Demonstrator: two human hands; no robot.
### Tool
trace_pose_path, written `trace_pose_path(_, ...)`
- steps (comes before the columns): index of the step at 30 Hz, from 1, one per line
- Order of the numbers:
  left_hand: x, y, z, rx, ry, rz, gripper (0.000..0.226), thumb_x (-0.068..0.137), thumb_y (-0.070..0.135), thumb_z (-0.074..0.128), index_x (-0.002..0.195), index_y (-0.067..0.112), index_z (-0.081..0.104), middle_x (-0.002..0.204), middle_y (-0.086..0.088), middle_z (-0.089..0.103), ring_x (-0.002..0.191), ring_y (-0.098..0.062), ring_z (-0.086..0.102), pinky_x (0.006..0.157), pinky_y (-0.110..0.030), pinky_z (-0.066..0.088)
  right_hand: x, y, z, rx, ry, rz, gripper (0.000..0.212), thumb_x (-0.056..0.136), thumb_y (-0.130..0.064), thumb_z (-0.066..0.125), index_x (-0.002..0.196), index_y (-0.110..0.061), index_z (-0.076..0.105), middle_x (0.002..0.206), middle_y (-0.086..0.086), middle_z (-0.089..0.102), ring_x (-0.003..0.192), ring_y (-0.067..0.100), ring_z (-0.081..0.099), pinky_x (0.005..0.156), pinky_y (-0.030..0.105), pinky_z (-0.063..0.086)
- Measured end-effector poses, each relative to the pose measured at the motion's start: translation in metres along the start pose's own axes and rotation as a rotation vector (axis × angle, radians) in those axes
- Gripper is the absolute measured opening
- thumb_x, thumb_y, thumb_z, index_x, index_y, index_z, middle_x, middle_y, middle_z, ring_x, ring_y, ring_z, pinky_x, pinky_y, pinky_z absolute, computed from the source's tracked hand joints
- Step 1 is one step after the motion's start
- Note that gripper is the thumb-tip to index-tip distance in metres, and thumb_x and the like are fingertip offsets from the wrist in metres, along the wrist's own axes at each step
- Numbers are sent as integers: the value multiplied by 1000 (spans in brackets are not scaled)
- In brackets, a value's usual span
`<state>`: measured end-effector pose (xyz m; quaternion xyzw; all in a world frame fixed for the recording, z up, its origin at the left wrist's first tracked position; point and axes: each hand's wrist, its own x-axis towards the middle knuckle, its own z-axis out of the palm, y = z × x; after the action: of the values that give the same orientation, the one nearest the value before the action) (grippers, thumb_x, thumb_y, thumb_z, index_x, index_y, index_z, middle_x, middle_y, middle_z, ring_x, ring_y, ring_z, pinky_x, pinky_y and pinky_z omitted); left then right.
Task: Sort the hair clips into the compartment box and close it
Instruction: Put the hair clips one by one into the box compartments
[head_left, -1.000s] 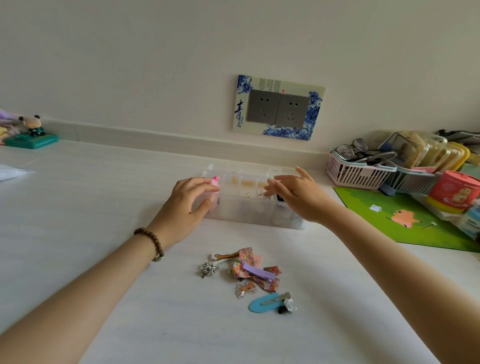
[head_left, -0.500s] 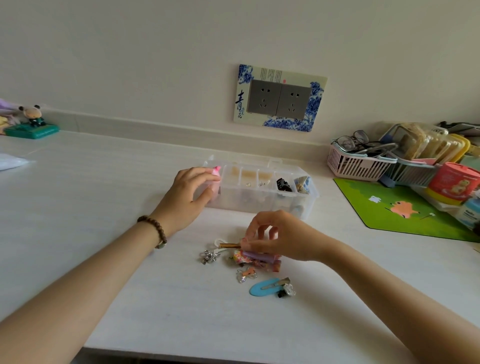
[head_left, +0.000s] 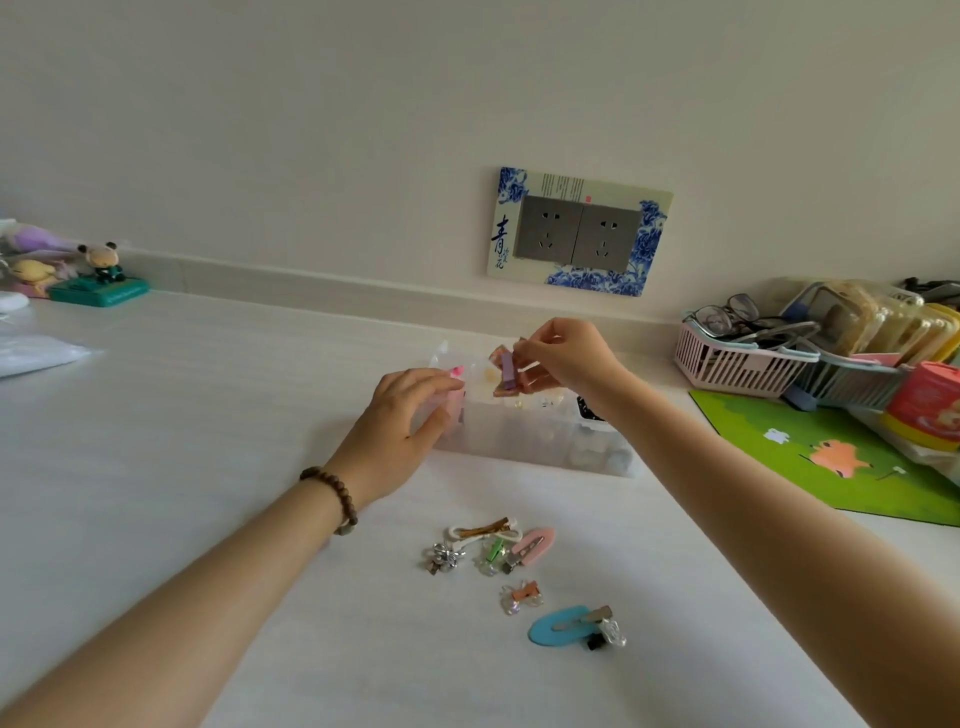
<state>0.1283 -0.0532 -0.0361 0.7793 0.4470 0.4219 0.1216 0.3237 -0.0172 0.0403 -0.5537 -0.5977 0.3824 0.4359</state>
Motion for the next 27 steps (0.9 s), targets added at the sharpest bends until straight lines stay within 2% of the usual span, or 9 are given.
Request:
trace_pose_path(3,-1,1,-1,-16,-32,11,35,94,29,40,128,30,47,130,10,46,121,-6,30,100,-15,20,13,4,12,-69,-17,54,12,85,-7,63,80,-3,53,76,14,67,52,18,65,50,25,58)
trace_pose_path(6,-1,2,1,-12,-56,8,42,90,45,32,128,35,46,132,11,44,124,-5,26,104,-19,19,19,6,16,-125,-25,27,18,85,-18,65,83,-5,53,71,9,67,49,14,63,44,23,54)
trace_pose_path(9,1,0,4,7,-65,-17,54,84,55,24,126,32,49,135,12,41,127,-6,22,107,-27,21,19,6,17,-260,-36,-46,26,87,-35,60,85,-10,54,69,1,69,50,10,63,39,19,45)
trace_pose_path(13,2,-3,5,33,-55,-12,57,84,56,23,127,29,49,137,14,40,127,-5,21,107,-28,21,8,6,12,-348,-31,-225,16,89,-30,57,81,-17,58,77,0,71,56,10,62,42,17,44)
trace_pose_path(15,1,-3,5,33,-54,-8,53,86,53,25,126,28,50,135,15,40,127,-5,21,107,-27,20,-1,10,8,-433,-30,-338,17,90,-32,55,86,-19,65,84,-1,72,68,12,64,55,21,47)
trace_pose_path(17,2,-3,5,34,-44,-4,46,90,47,29,124,27,52,131,17,39,126,-7,21,107,-27,20,-9,14,6,-674,-34,-474,34,94,-40,44,93,-20,71,90,-2,71,81,15,62,72,28,44)
trace_pose_path(22,0,-1,6,30,-28,-3,52,86,52,26,123,28,53,133,13,42,126,-6,22,105,-24,18,-1,16,14,-1100,-239,-517,64,98,-46,12,94,-22,72,103,-3,69,120,14,48,115,37,8)
trace_pose_path(24,-1,1,6,40,-23,6,52,86,51,26,123,27,53,133,13,42,125,-5,23,106,-23,19,6,19,18,-1098,-284,-468,65,98,-45,10,95,-22,71,103,-1,69,122,13,47,117,42,-1)
trace_pose_path(27,-3,1,5,41,-32,15,49,88,49,27,124,26,52,135,14,41,127,-5,23,108,-25,20,2,20,16,-938,-302,-424,58,100,-41,15,98,-19,68,105,-3,68,121,14,48,118,42,0)
